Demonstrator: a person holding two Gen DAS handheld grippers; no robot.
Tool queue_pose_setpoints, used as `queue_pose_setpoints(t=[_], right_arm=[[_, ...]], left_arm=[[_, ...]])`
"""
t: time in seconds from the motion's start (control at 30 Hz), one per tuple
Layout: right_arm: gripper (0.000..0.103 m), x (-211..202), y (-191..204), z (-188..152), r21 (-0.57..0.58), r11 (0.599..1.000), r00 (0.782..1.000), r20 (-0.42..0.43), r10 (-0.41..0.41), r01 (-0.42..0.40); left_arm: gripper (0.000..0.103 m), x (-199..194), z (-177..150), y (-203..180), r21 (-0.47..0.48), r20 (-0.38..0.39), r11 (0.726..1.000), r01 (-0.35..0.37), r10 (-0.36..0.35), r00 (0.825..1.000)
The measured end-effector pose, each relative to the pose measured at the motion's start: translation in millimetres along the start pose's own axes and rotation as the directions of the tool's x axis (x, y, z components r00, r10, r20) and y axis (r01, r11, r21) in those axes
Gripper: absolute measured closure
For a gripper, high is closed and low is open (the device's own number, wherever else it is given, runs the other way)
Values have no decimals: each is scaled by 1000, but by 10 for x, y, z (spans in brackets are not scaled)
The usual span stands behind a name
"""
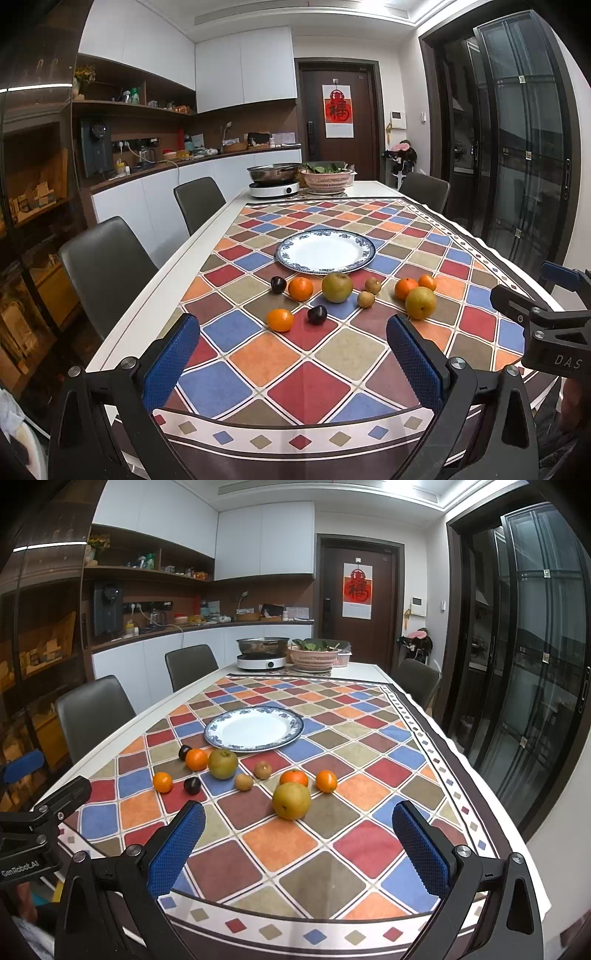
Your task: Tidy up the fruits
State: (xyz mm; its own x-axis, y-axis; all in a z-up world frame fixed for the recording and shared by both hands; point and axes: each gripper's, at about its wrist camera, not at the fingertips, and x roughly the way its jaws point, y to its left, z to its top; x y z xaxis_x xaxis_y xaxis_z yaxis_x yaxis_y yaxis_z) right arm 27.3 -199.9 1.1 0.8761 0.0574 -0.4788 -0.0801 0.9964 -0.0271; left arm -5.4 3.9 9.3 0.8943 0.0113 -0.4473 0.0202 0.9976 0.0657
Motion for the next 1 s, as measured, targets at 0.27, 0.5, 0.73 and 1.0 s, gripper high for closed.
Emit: queue_pose_setpoints(t=[0.27, 0.5, 0.73, 1.0], right_arm=[[1, -8, 1, 4, -2, 1000, 1000, 2, -1, 1], [1, -6, 5, 4, -4, 1000, 1000, 3, -2, 2], [1, -5, 11, 9, -5, 1000, 1000, 5, -2, 2], [1, -7, 12, 15, -6, 1000, 1000, 5, -3, 3]], left_arm=[[0, -3, -6, 3, 0, 2, 1000, 0, 0, 1000], [0, -6, -15, 6, 1, 2, 1000, 1, -1, 1000], [0, -3, -24, 5, 0, 4, 1000, 0, 0, 1000], [0, -2, -23, 3, 1, 5, 1000, 0, 0, 1000]])
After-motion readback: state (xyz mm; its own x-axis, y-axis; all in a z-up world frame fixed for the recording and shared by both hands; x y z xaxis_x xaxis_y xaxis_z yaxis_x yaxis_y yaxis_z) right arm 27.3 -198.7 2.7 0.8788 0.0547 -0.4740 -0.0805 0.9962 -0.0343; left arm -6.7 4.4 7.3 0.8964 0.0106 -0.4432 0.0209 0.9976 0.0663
